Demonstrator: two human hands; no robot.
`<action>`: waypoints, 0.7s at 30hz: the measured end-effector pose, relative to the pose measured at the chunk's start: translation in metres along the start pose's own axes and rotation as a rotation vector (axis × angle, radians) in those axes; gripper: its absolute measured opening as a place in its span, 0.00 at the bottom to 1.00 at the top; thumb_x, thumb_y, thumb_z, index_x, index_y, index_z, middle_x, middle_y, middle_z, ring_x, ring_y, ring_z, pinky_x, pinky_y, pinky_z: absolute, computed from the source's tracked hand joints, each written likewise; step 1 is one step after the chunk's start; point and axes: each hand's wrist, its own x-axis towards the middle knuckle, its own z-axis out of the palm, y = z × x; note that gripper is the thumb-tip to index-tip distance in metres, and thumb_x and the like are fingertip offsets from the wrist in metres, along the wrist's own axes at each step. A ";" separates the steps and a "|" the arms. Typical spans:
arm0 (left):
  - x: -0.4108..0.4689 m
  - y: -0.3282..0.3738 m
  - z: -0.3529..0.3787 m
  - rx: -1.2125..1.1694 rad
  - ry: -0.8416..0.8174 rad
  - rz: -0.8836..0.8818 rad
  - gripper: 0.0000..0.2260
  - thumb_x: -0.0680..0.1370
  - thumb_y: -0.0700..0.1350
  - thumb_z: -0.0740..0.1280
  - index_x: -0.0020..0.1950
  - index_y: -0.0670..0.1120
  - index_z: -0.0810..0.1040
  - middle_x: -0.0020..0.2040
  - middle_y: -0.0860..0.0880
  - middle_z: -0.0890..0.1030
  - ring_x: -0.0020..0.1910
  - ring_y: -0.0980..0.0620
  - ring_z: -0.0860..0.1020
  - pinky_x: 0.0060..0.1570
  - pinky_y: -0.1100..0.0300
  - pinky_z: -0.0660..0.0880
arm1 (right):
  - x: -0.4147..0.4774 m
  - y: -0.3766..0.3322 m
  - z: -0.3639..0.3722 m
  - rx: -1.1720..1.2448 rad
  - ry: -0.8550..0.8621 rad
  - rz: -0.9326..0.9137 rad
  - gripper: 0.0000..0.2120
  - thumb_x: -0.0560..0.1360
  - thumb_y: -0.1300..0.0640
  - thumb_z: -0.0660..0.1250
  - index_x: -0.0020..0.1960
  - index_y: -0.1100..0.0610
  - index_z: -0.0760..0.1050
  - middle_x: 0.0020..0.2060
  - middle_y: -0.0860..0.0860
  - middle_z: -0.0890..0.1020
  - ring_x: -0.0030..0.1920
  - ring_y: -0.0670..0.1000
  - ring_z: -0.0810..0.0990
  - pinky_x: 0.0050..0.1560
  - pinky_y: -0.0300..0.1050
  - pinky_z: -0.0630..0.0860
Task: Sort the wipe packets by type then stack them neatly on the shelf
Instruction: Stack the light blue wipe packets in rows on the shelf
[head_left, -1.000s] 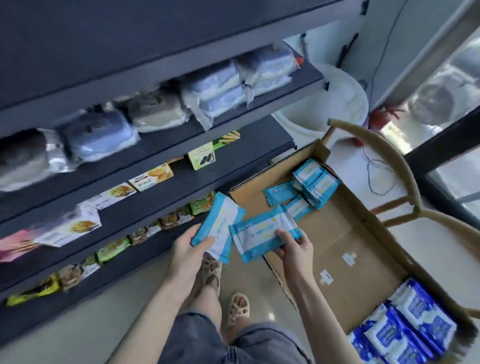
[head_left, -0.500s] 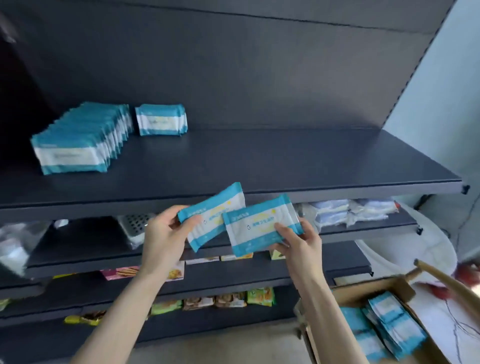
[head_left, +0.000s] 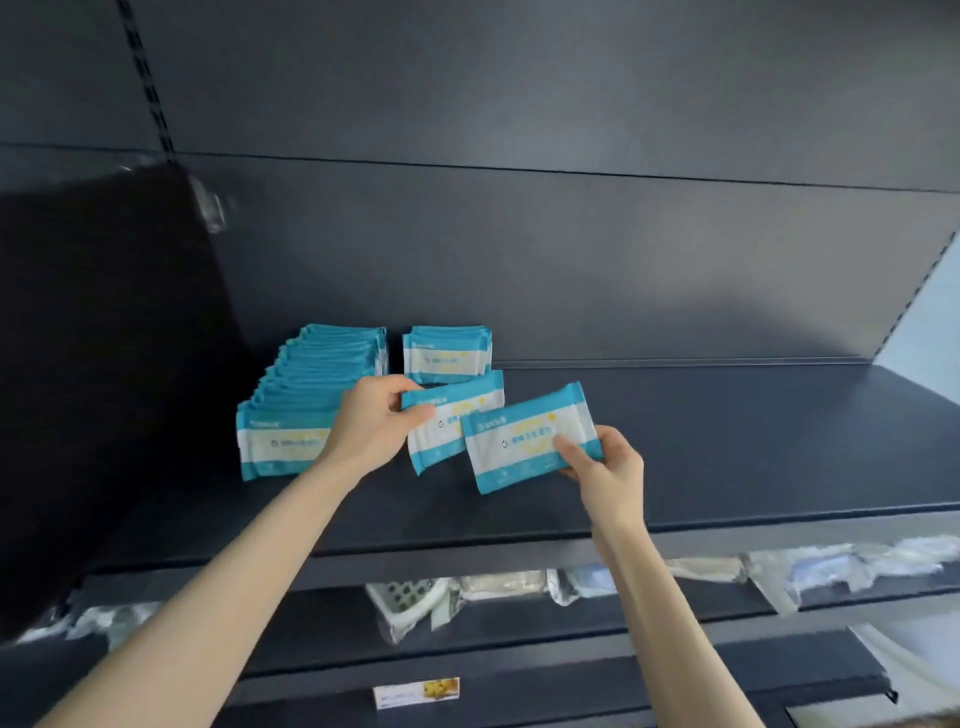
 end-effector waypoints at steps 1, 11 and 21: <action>0.012 -0.002 -0.003 0.042 -0.019 0.013 0.02 0.74 0.41 0.71 0.44 0.47 0.80 0.42 0.40 0.83 0.39 0.42 0.79 0.40 0.48 0.75 | 0.007 0.000 0.007 -0.010 -0.002 -0.004 0.04 0.74 0.64 0.69 0.47 0.58 0.75 0.45 0.56 0.83 0.47 0.54 0.83 0.44 0.43 0.81; 0.109 -0.020 -0.011 -0.057 -0.258 -0.126 0.07 0.77 0.35 0.66 0.54 0.40 0.79 0.52 0.40 0.82 0.49 0.45 0.81 0.47 0.55 0.78 | 0.076 0.005 0.062 0.006 -0.145 0.092 0.08 0.76 0.64 0.67 0.54 0.62 0.75 0.49 0.53 0.83 0.48 0.49 0.83 0.44 0.40 0.81; 0.156 -0.025 -0.007 -0.214 -0.448 -0.249 0.14 0.82 0.46 0.60 0.60 0.39 0.77 0.53 0.43 0.83 0.51 0.49 0.82 0.52 0.58 0.79 | 0.138 0.029 0.090 0.117 -0.300 0.249 0.10 0.78 0.64 0.64 0.58 0.64 0.71 0.53 0.58 0.82 0.54 0.55 0.82 0.49 0.50 0.81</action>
